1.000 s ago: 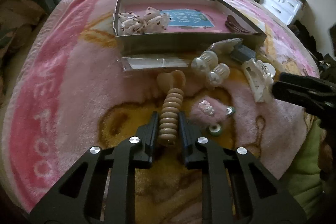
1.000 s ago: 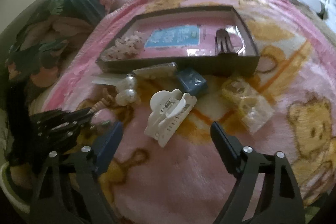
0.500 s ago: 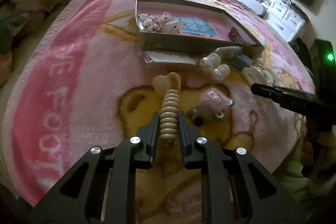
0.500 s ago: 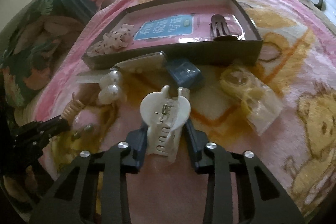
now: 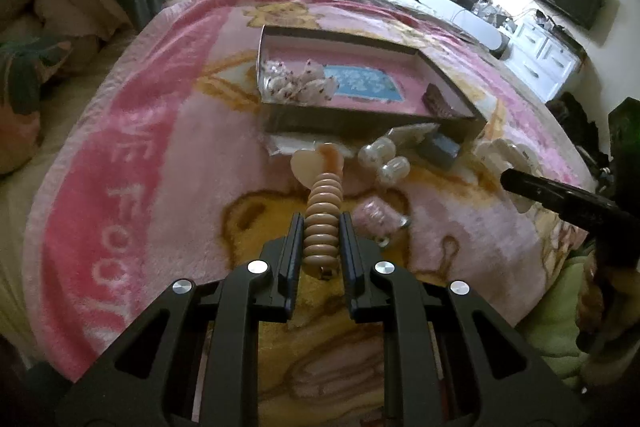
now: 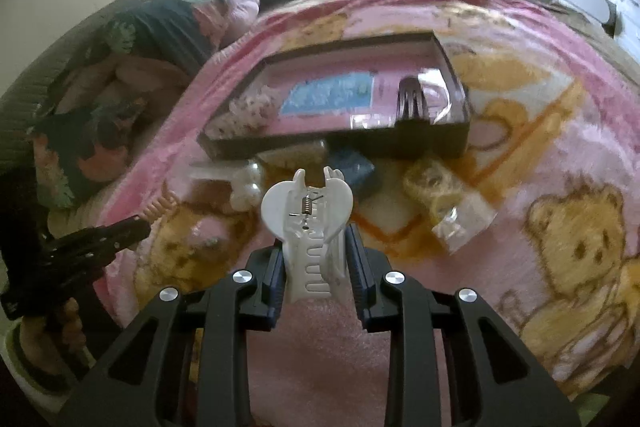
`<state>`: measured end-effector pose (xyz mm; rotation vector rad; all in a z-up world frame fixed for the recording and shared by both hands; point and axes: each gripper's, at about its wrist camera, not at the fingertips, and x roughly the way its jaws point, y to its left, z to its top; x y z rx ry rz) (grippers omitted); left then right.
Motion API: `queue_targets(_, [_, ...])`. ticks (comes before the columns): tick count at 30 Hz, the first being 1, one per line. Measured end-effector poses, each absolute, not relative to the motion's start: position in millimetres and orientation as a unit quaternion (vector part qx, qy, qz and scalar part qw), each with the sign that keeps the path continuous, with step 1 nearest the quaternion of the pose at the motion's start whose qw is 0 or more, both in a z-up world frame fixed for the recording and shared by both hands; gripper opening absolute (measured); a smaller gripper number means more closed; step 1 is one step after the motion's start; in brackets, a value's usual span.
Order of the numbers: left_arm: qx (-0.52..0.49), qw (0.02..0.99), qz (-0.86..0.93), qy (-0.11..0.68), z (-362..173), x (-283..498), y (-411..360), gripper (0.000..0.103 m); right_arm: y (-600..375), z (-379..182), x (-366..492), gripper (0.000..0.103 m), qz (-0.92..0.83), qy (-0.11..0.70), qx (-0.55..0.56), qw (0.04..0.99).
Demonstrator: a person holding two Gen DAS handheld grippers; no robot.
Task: Organize jewelry
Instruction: 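Release the spiral tie in the tray with the left tool while the right tool releases the claw clip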
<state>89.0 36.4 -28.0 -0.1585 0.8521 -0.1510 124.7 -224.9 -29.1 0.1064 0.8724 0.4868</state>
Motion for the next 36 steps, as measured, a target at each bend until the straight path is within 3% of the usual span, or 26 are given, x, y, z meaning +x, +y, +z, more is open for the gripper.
queue_targets(17, [-0.049,0.926,-0.103,0.359,32.9,125.2,-3.8,0.011,-263.2,26.0,140.5,0.027,0.215,0.354,0.062,0.908])
queue_targets(36, [-0.057,0.927,-0.110,0.355,43.5,191.6,-21.5,0.011,-276.3,34.5,187.1,0.027,0.200,0.343,0.051,0.916])
